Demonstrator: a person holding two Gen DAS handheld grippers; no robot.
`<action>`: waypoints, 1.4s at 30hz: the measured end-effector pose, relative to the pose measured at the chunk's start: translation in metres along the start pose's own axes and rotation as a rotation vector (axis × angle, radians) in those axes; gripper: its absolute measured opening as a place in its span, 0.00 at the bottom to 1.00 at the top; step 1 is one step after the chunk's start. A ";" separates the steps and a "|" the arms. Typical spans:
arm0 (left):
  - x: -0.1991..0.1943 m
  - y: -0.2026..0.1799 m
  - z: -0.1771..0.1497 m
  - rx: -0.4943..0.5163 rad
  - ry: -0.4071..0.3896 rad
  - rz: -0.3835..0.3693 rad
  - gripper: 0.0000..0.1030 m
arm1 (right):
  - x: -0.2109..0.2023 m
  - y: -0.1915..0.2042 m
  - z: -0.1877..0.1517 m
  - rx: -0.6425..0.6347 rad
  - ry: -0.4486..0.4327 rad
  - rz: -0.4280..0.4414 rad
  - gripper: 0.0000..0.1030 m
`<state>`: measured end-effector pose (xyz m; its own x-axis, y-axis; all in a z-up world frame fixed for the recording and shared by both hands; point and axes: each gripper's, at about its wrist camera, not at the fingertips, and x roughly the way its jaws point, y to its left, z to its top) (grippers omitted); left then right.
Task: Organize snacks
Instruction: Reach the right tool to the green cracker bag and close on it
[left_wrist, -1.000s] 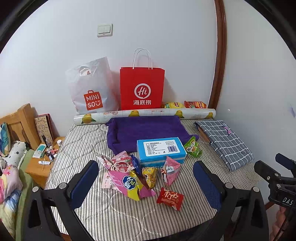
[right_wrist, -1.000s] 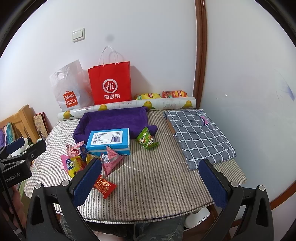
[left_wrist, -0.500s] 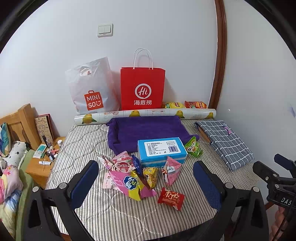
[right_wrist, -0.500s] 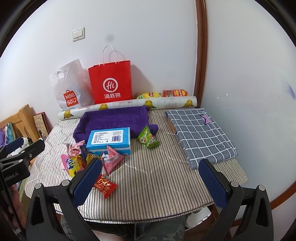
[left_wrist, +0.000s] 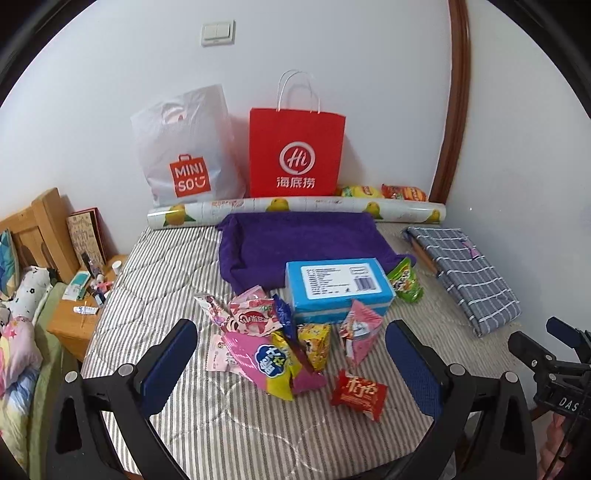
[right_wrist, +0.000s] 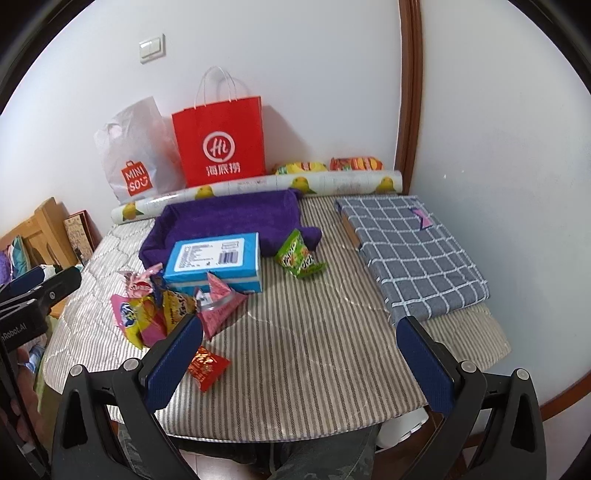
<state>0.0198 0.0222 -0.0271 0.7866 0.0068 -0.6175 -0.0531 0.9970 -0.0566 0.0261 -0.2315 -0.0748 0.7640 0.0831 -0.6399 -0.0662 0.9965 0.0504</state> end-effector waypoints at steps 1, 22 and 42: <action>0.005 0.003 -0.001 -0.004 0.004 0.001 1.00 | 0.007 -0.001 -0.001 -0.003 0.002 0.004 1.00; 0.115 0.092 -0.002 -0.137 0.122 0.067 0.95 | 0.173 -0.017 0.030 -0.045 0.047 0.013 0.96; 0.151 0.120 -0.005 -0.180 0.208 0.089 0.95 | 0.271 -0.013 0.044 -0.068 0.145 0.113 0.66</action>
<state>0.1292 0.1427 -0.1309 0.6314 0.0595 -0.7731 -0.2397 0.9632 -0.1216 0.2623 -0.2212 -0.2157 0.6492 0.1880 -0.7370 -0.1928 0.9780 0.0796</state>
